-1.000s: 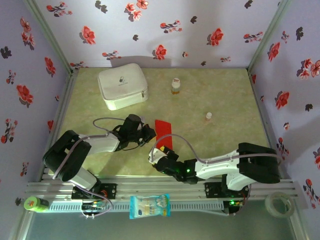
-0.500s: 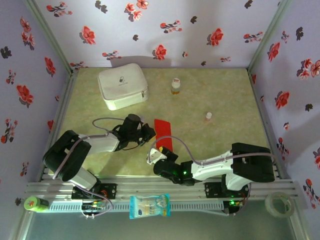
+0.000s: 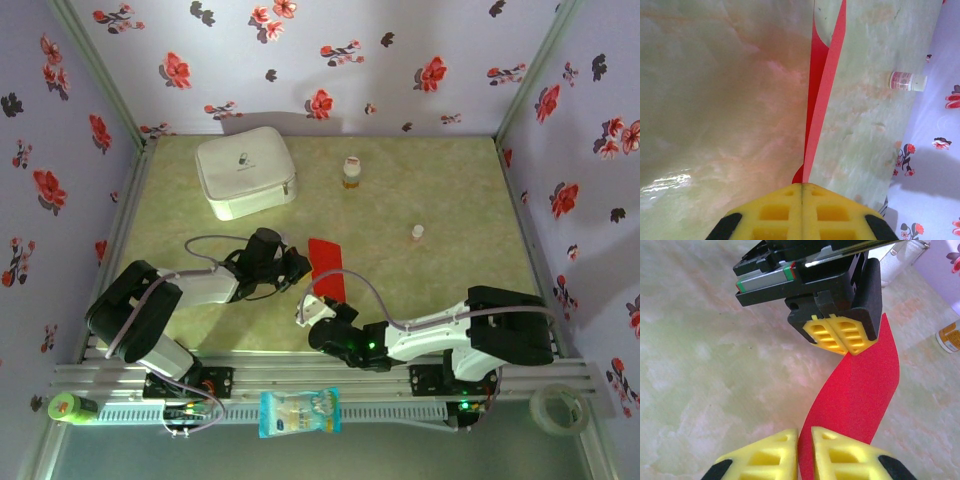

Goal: Fold a paper plane with a square sheet of paper (pick it up from the middle)
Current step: Third fold the triangle at the center of the table.

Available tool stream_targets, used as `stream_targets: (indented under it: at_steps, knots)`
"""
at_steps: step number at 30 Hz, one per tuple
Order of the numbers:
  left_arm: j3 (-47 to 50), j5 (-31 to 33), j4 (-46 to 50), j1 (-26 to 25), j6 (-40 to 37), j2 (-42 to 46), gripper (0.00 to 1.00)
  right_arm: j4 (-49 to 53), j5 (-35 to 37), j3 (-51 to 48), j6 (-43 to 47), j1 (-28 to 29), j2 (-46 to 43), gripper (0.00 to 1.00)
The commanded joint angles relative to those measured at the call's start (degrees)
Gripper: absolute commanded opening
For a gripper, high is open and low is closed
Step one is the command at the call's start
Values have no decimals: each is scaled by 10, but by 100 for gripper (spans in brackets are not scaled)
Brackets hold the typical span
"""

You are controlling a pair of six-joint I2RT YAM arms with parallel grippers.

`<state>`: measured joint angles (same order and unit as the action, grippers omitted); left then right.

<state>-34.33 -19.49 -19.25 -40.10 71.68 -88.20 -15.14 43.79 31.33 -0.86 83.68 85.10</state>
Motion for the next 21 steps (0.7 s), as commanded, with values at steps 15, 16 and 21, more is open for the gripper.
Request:
stream_targets:
  at_steps: [15, 16, 21]
  knots:
    - [-13, 20, 67, 8, -41, 28, 12, 2, 7, -11, -40, -9, -22, 0]
    - [-15, 25, 81, 9, -47, 35, 20, 2, -9, -12, -46, -10, -25, 0]
    - [-46, 76, 210, 19, -109, 96, 40, -20, -182, -36, -114, -79, -67, 0]
